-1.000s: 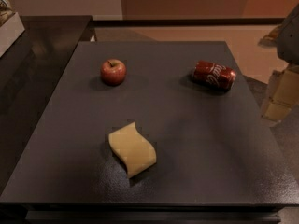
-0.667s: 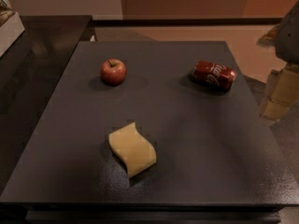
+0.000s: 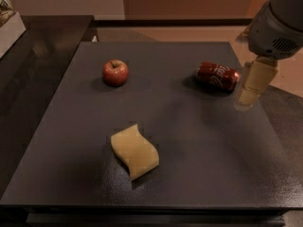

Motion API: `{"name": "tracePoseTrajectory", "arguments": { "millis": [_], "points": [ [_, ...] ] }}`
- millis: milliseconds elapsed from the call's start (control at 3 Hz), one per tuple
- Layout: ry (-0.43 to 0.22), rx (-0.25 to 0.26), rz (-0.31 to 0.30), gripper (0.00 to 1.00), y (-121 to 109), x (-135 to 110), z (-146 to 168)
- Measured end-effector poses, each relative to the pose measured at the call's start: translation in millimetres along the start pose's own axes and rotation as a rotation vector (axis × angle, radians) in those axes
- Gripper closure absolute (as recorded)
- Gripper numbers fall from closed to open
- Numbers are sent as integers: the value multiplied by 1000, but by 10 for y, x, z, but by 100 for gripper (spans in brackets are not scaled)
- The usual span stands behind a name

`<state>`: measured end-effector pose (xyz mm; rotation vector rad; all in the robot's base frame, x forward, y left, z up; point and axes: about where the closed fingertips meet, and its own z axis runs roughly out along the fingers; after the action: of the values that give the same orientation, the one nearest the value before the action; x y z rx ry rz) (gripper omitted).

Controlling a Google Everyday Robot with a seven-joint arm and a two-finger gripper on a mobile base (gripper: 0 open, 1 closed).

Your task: Pick coke can

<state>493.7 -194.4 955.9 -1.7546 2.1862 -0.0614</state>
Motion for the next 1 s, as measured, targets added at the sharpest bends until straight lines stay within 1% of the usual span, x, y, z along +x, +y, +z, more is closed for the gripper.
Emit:
{"name": "tracePoseTrajectory", "arguments": {
  "millis": [333, 667, 1000],
  "points": [
    [5, -4, 4, 0, -339, -119, 243],
    [35, -13, 21, 0, -640, -179, 501],
    [79, -36, 45, 0, -882, -168, 800]
  ]
}}
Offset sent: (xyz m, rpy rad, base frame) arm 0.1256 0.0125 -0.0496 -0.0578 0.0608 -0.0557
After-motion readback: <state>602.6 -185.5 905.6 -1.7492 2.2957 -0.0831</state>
